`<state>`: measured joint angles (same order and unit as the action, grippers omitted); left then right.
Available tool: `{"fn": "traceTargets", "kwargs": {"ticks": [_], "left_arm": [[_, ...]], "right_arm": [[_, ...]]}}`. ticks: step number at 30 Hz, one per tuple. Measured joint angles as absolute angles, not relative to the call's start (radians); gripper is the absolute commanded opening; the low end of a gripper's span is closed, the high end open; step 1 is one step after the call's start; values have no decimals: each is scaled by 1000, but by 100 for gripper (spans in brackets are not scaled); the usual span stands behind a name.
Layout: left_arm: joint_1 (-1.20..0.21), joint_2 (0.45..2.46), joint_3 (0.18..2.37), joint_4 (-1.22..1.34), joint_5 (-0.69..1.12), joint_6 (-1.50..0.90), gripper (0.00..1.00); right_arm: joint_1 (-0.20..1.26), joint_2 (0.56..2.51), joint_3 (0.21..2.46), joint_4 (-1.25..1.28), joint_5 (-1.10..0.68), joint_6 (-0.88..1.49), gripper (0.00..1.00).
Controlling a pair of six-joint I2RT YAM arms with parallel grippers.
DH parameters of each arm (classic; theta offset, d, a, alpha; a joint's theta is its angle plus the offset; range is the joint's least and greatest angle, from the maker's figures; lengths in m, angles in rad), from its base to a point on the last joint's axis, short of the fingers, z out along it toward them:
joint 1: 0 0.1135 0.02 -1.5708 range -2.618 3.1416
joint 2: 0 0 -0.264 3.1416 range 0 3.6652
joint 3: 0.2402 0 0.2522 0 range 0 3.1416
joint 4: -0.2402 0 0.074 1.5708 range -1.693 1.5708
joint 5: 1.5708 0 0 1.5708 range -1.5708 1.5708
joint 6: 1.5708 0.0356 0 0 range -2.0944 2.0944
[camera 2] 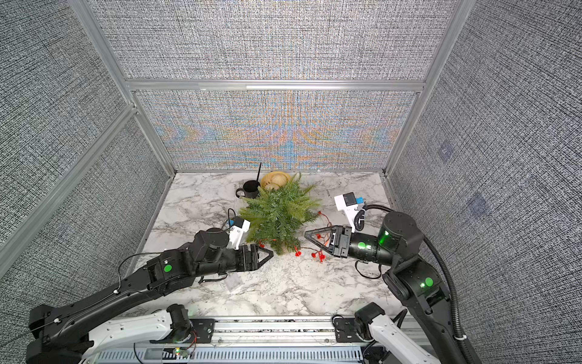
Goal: Remove string lights from the small christmas tree
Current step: Remove the light string from the Christmas tree.
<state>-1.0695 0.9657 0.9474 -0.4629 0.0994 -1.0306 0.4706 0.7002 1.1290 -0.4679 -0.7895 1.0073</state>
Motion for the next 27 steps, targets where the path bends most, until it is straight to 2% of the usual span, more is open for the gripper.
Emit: {"fn": "traceTargets", "kwargs": {"ticks": [18,23,27], "left_arm": [[-1083,1004,904,-339,-1,-1107,74],[-1083,996,894,-338,-23,-1107,74],[-1083,1002,894,-337,-31,-1106,75]], "right_arm": [[489,622,1028,-519,-797,992,0],[525,675,1005,-535,-794,981,0],[568,783,1073,-558,-799,931,0]]}}
